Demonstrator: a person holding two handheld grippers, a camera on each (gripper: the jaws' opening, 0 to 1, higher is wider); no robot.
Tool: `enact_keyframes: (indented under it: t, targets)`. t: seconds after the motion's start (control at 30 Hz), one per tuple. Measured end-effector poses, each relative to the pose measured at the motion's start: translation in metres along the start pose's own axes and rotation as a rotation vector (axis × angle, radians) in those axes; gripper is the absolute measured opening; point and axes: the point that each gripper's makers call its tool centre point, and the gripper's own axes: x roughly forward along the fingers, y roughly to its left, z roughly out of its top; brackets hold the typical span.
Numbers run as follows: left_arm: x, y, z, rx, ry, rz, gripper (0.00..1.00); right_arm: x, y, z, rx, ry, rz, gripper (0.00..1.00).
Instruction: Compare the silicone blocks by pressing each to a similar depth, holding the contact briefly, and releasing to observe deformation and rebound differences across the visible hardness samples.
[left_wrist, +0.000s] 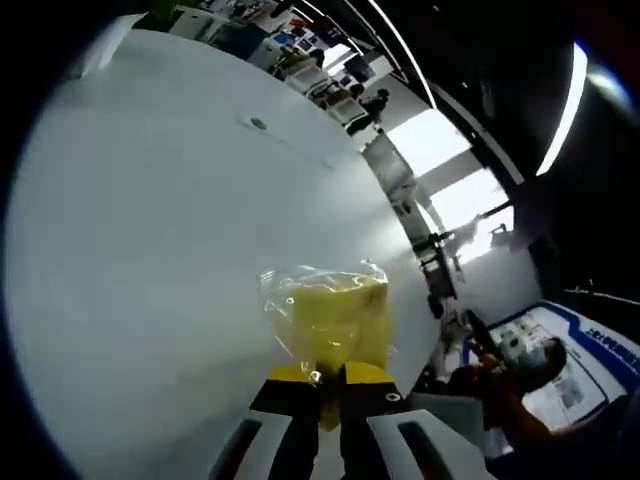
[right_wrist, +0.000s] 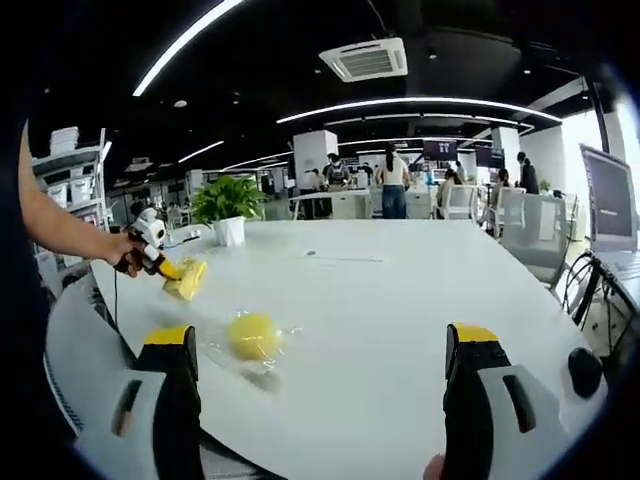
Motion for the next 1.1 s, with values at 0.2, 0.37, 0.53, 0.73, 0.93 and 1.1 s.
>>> enact_keyframes:
  t: [0.2,0.37,0.53,0.73,0.93,1.1]
  targets:
    - [0.017,0.021,-0.01,-0.028,0.081,0.039,0.04,0.0,0.002,-0.009,0.032,0.037,-0.006,0.96]
    - [0.023,0.037,-0.013,-0.033,0.123,0.089,0.05,0.002,0.011,-0.006,0.041,0.03,0.01,0.96]
    - [0.027,0.047,-0.013,-0.041,0.141,0.101,0.05,0.002,0.01,-0.007,0.043,0.035,0.007,0.97]
    - [0.028,0.062,-0.015,-0.021,0.143,0.146,0.06,-0.002,0.015,-0.027,-0.004,0.095,0.011,0.97]
    - [0.03,0.065,-0.016,0.057,0.157,0.194,0.06,-0.009,0.017,-0.04,-0.011,0.131,-0.005,0.96]
    - [0.03,0.068,-0.016,0.052,0.135,0.199,0.06,-0.014,0.019,-0.041,-0.017,0.138,-0.003,0.96]
